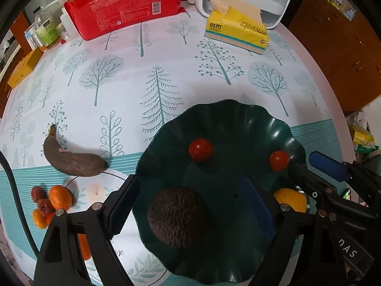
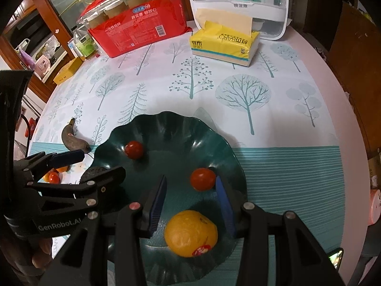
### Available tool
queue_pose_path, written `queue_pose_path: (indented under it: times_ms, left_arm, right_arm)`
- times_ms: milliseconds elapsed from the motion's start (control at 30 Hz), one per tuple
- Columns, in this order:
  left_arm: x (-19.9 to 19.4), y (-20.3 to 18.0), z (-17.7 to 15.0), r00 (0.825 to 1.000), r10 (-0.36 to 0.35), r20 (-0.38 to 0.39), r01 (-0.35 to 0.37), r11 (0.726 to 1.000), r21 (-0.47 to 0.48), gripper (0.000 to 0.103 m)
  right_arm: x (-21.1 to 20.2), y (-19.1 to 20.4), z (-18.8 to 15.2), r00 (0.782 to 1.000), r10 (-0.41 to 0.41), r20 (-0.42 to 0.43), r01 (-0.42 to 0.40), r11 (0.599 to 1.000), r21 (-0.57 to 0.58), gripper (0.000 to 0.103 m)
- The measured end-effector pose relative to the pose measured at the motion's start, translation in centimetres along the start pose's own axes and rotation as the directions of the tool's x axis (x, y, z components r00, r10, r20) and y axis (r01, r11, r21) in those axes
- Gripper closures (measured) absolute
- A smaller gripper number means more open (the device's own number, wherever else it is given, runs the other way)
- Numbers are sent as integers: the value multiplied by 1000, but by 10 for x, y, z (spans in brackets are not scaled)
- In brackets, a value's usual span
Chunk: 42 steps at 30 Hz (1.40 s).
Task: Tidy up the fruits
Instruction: 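Withdraw both tools from the plate toward the mandarins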
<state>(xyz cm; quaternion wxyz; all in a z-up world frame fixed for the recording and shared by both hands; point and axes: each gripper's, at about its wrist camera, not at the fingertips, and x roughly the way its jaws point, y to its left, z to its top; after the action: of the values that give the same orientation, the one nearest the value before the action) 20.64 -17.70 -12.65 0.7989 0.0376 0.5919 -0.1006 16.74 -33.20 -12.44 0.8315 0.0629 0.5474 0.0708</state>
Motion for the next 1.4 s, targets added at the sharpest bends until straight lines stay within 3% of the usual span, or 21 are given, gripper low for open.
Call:
queue_pose_path:
  times_ms: [400, 800, 1100, 1400]
  left_arm:
    - [-48, -2, -15, 997, 34, 68, -35, 999, 3, 16]
    - [-91, 17, -34, 992, 0, 130, 0, 1000, 5, 16]
    - [-126, 72, -50, 985, -6, 174, -1, 999, 40, 16]
    - [-149, 160, -66, 977, -10, 215, 10, 1000, 3, 16]
  right_arm:
    - [-39, 12, -7, 997, 13, 72, -12, 1000, -14, 59]
    - [-76, 38, -18, 991, -12, 134, 16, 999, -31, 59]
    - [-86, 94, -30, 990, -23, 137, 25, 1000, -12, 59]
    - [-79, 180, -38, 992, -8, 126, 14, 999, -50, 59]
